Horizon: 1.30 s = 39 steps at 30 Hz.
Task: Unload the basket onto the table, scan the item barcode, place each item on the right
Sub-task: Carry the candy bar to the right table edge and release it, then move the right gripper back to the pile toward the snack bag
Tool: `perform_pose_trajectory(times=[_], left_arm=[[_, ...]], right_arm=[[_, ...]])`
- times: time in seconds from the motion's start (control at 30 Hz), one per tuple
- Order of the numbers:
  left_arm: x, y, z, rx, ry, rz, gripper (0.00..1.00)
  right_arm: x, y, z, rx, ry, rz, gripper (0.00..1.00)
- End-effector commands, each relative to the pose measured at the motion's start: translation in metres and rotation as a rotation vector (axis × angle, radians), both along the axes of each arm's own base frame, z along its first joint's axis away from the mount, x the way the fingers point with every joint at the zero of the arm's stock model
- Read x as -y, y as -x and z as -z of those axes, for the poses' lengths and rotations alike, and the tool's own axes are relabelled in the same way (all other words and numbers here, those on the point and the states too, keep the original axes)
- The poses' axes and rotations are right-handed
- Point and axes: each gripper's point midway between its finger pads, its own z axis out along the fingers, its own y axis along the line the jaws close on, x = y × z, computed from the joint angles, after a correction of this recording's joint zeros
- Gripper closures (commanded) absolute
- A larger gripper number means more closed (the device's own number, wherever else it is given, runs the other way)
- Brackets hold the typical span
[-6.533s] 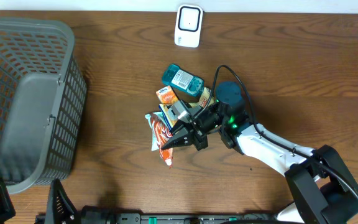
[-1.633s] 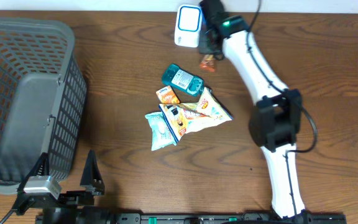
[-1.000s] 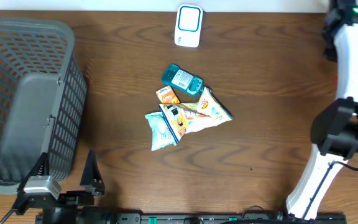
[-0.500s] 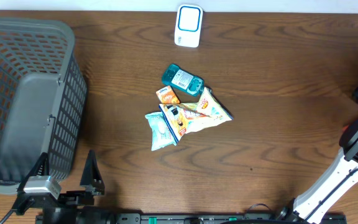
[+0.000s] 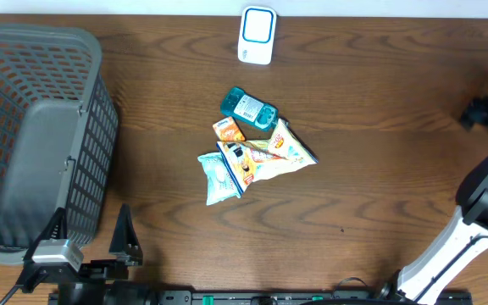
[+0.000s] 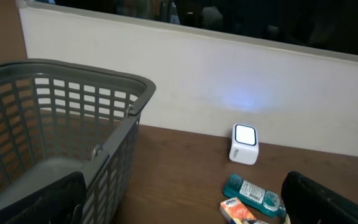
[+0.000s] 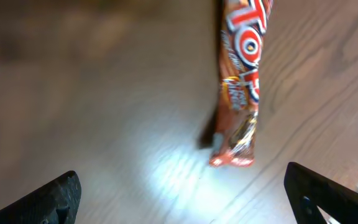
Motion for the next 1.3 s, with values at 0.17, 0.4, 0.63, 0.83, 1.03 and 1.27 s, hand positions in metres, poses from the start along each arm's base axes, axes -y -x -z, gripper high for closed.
perform_pose_trajectory(times=[0.17, 0.4, 0.63, 0.83, 1.03, 1.27], left_arm=[[-0.001, -0.001, 0.001, 0.002, -0.016, -0.005, 0.02], [-0.001, -0.001, 0.001, 0.002, -0.016, -0.004, 0.02], [-0.001, -0.001, 0.001, 0.001, -0.016, -0.004, 0.02], [-0.001, -0.001, 0.001, 0.001, -0.016, -0.004, 0.02], [-0.001, -0.001, 0.001, 0.001, -0.016, -0.004, 0.02], [-0.001, -0.001, 0.001, 0.001, -0.016, -0.005, 0.02]], right_arm=[[-0.13, -0.037, -0.106, 0.391, -0.3, -0.158, 0.01], [-0.259, -0.025, -0.103, 0.268, -0.447, -0.405, 0.01], [-0.384, 0.017, -0.048, 0.097, -0.544, -0.43, 0.01], [-0.437, 0.052, -0.001, 0.066, -0.541, -0.065, 0.01], [-0.488, 0.045, 0.044, 0.211, -0.634, 0.083, 0.01], [-0.523, 0.041, 0.059, 0.322, -0.709, 0.09, 0.13]])
